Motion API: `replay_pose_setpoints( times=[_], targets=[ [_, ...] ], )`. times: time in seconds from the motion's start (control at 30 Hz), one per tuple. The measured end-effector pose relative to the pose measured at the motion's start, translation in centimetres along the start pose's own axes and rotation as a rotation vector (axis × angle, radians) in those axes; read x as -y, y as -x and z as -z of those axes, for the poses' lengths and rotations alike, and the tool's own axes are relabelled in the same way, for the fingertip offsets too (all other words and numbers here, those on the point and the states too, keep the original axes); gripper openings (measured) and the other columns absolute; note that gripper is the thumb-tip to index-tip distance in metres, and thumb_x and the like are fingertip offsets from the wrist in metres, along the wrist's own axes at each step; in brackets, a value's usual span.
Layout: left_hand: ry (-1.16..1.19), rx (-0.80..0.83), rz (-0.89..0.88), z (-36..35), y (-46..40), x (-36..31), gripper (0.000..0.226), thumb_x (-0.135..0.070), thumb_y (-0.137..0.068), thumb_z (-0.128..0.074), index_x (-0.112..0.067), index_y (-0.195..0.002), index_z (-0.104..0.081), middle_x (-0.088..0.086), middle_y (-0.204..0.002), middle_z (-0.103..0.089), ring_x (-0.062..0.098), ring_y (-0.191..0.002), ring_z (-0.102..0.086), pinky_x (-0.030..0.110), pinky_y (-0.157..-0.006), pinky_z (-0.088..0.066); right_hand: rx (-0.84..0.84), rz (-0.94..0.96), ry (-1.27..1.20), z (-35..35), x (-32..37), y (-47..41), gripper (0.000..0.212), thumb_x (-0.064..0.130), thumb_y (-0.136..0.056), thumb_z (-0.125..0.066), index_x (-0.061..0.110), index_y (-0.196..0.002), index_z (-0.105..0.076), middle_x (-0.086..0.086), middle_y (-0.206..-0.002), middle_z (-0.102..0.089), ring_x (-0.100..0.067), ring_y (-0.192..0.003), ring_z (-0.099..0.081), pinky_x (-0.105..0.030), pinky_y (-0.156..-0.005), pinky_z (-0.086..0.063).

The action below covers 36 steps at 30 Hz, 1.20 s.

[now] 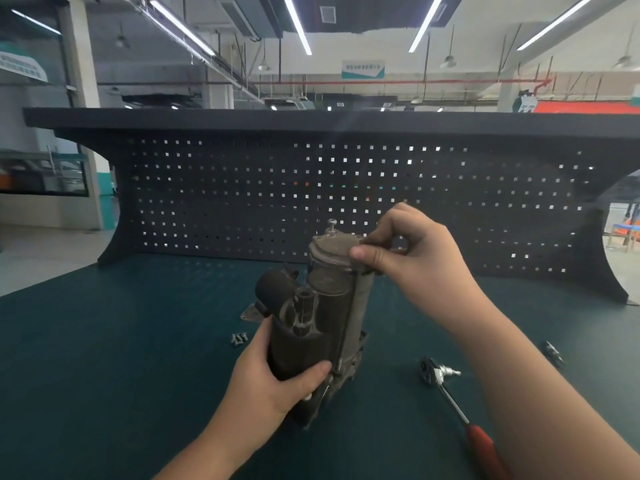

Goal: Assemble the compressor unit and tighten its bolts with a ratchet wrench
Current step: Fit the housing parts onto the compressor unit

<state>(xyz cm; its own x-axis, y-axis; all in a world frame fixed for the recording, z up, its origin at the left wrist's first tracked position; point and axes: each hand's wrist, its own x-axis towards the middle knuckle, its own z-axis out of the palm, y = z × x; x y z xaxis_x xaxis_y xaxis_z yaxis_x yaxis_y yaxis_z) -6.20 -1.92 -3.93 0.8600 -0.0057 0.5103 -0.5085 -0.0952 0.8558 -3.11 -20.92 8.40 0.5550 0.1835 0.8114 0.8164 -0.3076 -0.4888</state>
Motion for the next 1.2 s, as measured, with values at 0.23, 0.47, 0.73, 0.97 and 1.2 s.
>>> replay_pose_setpoints(
  times=[0.23, 0.47, 0.73, 0.97, 1.2],
  targets=[
    [0.006, -0.038, 0.005, 0.3, -0.4, 0.2, 0.051, -0.033, -0.061, -0.083, -0.053, -0.103, -0.064, -0.022, -0.104, -0.072, -0.006, -0.094, -0.067, 0.004, -0.072, -0.048, 0.074, 0.002, -0.032, -1.0, -1.0, 0.5, 0.033, 0.041, -0.070, -0.081, 0.037, -0.091, -0.056, 0.017, -0.078, -0.050, -0.011, -0.076, -0.054, -0.040, -0.075, -0.053],
    [-0.009, -0.051, 0.005, 0.3, -0.3, 0.0, 0.046, -0.036, -0.062, -0.082, -0.052, -0.101, -0.063, -0.022, -0.103, -0.072, -0.005, -0.093, -0.067, 0.006, -0.071, -0.049, -0.042, 0.106, 0.090, -1.5, -2.1, 1.1, 0.059, 0.056, -0.062, -0.072, 0.006, -0.052, -0.044, 0.003, -0.050, -0.039, -0.005, -0.052, -0.035, -0.016, -0.050, -0.028],
    [0.067, -0.077, -0.007, 0.1, -0.1, 0.7, 0.058, -0.032, -0.058, -0.085, -0.026, -0.112, -0.063, -0.013, -0.101, -0.075, 0.000, -0.089, -0.070, 0.009, -0.064, -0.051, 0.052, 0.379, 0.299, -2.7, -4.8, 3.4, 0.052, 0.048, -0.083, -0.062, 0.004, -0.056, -0.054, -0.001, -0.050, -0.050, -0.014, -0.046, -0.046, -0.027, -0.045, -0.039],
    [0.089, -0.109, -0.048, -0.2, 0.4, 0.7, 0.057, -0.041, -0.056, -0.081, -0.032, -0.109, -0.064, -0.012, -0.097, -0.076, 0.000, -0.078, -0.071, 0.010, -0.061, -0.051, 0.057, 0.443, 0.432, -4.2, -7.2, 5.4, 0.032, 0.021, -0.087, -0.054, 0.006, -0.060, -0.044, -0.003, -0.048, -0.041, -0.022, -0.041, -0.037, -0.022, -0.041, -0.027],
    [0.095, -0.095, -0.055, -0.2, 0.4, 0.6, 0.059, -0.039, -0.059, -0.081, -0.026, -0.113, -0.063, -0.012, -0.104, -0.075, 0.003, -0.097, -0.070, 0.010, -0.074, -0.051, -0.008, 0.390, 0.380, -5.1, -6.7, 5.7, 0.021, 0.019, -0.088, -0.049, 0.010, -0.071, -0.041, -0.006, -0.045, -0.038, -0.021, -0.042, -0.031, -0.025, -0.039, -0.023]
  ],
)
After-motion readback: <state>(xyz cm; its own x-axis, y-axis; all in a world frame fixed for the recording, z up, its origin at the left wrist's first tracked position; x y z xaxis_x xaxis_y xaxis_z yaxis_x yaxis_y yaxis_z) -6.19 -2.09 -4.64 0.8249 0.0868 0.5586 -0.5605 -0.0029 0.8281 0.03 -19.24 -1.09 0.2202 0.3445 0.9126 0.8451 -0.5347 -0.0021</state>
